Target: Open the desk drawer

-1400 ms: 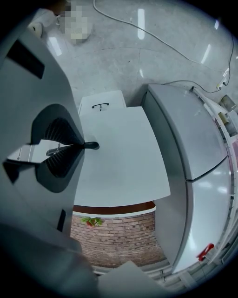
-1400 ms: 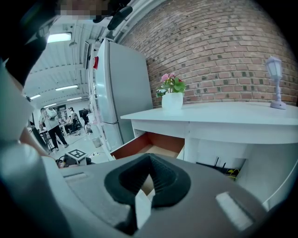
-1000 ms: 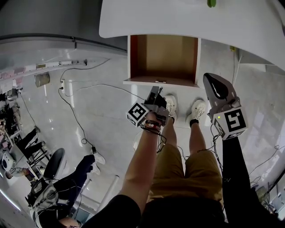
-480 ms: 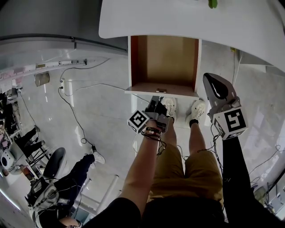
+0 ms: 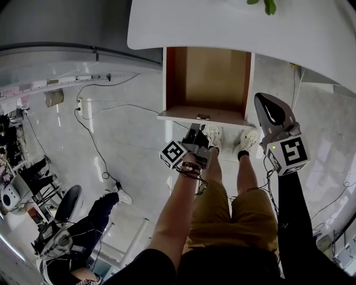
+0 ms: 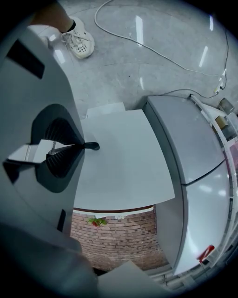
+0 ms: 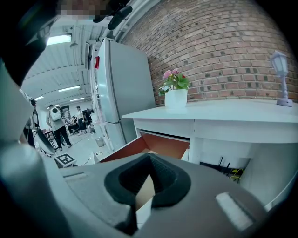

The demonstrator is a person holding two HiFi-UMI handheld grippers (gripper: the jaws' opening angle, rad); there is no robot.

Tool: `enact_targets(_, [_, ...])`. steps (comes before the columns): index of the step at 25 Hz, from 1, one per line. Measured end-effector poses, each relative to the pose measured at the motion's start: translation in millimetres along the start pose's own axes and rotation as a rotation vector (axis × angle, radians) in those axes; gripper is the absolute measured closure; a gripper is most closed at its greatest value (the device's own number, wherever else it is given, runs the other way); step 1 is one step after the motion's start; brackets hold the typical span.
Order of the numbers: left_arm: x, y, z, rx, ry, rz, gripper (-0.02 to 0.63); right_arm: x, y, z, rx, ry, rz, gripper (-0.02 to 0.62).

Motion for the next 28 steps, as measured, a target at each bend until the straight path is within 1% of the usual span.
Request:
enact_targets(2, [0.2, -1.3, -4.8, -0.015, -0.018, -0.006, 0.577, -1.2, 1.3, 0.2, -0.001, -0.002, -0.001, 0.595])
enact_targets(6, [-3.7, -1.1, -3.0, -0.035, -0.012, -0.022, 0.575, -4.0, -1.2, 1.5, -0.025, 0.007, 0.01, 0.595])
enact_targets(7, [-4.8, -1.7, -5.0, -0.044, -0.021, -0.027, 0.575, -4.3, 0.5, 1.8, -0.03, 0.01, 0.005, 0.595])
enact_targets(12, [-8.2, -5.5, -14.2, -0.106, -0.103, -0.029, 0.569, -5.2, -1.3, -0.5, -0.026, 0.004, 0.005, 0.595])
enact_targets(16, [-14.9, -10.3, -24.1, -0.132, -0.168, -0.015, 0.568, -5.9, 3.4, -1.1, -0.025, 0.006, -0.01, 0.595])
enact_targets(18, [-18.6, -12.5, -30.6, -0.139, -0.186, -0.01, 0.566, -6.3, 5.4, -1.1, -0.031, 0.01, -0.011, 0.595])
enact_targets(20, [-21.5, -13.5, -35.1, -0.137, -0.195, -0.005, 0.566, -6.1, 6.5, -1.8, -0.029, 0.009, -0.013, 0.595])
enact_targets(24, [-25.1, -16.2, -39.1, -0.102, -0.215, 0.025, 0.568, -8.5, 5.9, -5.5, -0.018, -0.003, -0.02, 0.595])
enact_targets(28, [-33.7, -18.9, -40.8, -0.08, -0.21, 0.048, 0.568, -16.6, 9.6, -2.8, -0.039, 0.002, -0.026, 0.595])
Point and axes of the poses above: the fingertips, and each gripper's own axes: x backward along the fingers, z to its right, y out of its underside, the point moved 1 cm from there along x, backward along the fingers, and after that the axes turned 11 degrees about x, right-handed, at the moved point
